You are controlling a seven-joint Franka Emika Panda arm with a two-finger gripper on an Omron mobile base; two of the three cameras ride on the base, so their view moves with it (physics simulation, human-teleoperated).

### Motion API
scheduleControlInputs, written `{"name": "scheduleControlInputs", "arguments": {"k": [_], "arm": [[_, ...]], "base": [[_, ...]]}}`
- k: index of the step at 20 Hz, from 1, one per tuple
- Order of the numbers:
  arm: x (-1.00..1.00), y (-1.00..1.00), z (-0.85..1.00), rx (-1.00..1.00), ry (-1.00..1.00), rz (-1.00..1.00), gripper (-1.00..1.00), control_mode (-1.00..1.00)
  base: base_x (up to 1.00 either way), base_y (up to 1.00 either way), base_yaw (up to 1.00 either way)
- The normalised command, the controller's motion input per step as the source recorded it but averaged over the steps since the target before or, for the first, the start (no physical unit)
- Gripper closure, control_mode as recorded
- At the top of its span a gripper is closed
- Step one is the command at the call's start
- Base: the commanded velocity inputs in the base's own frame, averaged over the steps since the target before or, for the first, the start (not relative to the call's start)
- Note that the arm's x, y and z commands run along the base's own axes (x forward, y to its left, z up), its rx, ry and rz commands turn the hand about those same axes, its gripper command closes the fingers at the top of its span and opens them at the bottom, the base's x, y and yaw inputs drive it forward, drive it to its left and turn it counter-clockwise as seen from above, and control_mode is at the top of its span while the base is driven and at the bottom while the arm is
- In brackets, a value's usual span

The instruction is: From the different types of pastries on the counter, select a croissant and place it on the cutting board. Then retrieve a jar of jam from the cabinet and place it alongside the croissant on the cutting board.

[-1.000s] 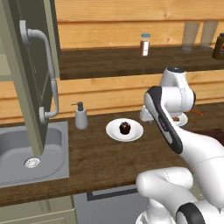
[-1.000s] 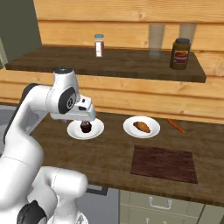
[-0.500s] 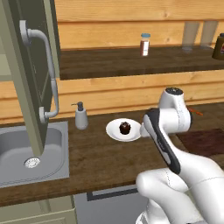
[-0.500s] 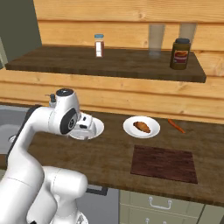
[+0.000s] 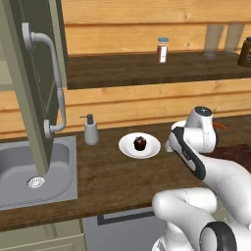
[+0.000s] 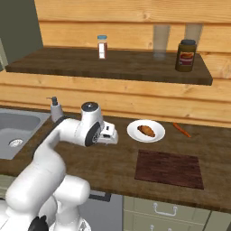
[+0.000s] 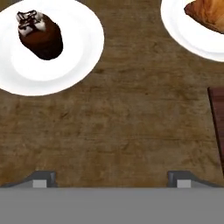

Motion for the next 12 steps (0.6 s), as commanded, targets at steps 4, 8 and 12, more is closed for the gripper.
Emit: {"name": "scheduleControlInputs", "arguments": {"k": [4, 8, 12], "arm": [[0.72, -0.66, 0.00, 0.04, 0.09, 0.00, -1.00, -1.00], [0.58, -0.28, 0.00, 0.02, 0.09, 0.00, -1.00, -1.00], [0.59, -0.26, 0.00, 0.00, 0.22, 0.00, -1.00, -1.00]], "base": [[0.00, 0.00, 0.00], [0.00, 0.00, 0.00], [0.00, 0.00, 0.00]]}}
